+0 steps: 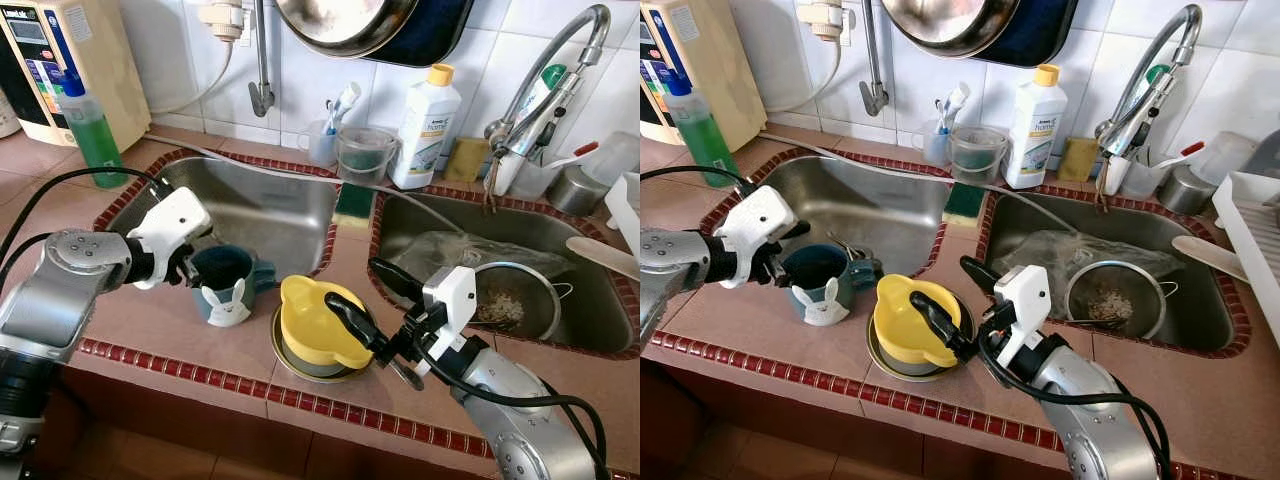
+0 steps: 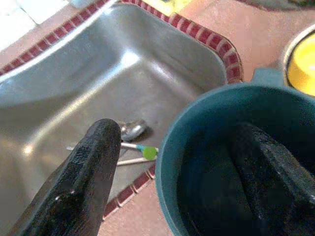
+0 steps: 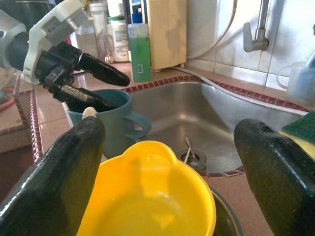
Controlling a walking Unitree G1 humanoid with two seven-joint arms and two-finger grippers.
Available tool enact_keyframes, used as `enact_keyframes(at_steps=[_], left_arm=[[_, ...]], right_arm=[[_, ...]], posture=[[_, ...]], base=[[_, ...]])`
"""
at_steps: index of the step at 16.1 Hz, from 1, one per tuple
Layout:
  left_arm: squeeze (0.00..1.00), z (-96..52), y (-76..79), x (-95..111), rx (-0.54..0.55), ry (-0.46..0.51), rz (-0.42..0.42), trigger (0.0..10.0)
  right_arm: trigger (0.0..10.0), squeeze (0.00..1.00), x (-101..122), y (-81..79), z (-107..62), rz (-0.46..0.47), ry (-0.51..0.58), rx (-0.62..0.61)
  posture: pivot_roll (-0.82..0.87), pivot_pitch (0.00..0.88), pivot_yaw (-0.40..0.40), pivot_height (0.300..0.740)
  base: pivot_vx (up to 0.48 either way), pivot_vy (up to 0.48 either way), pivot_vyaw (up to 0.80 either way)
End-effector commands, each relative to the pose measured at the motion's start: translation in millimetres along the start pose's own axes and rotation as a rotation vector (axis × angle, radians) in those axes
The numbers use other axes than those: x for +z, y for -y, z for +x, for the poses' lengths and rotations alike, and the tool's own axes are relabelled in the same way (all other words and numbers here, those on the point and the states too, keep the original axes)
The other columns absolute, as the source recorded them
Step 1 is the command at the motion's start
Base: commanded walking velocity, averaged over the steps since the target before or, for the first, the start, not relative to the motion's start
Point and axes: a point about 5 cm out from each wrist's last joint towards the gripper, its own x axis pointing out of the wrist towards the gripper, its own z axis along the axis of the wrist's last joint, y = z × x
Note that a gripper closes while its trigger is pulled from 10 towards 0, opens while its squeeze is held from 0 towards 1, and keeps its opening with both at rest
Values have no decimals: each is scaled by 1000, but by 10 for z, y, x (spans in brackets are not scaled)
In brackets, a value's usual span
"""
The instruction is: Kitchen organization
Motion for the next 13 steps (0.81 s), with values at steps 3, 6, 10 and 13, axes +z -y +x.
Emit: enact_keyframes(at_steps=[3,6,10,13], left_arm=[[0,16,39,-26,-39,-48,14,10000],[0,28,36,-23,-46,-49,15,10000],[0,33,55,7,-92,-24,1,0],[0,25,68,14,-111,-18,-2,0]], right_arm=[[10000,0,34,-23,19,-15,5,13],[10000,0,20,-40,14,-15,-3,20],[10000,0,16,-40,9,-17,-2,13],[10000,0,6,-50,3,-17,-3,10]], posture=[[-40,0,-11,740],[-44,0,-8,740],[-50,0,-1,740],[-50,0,3,740]], base=[[0,0,0],[0,0,0],[0,0,0],[0,0,0]])
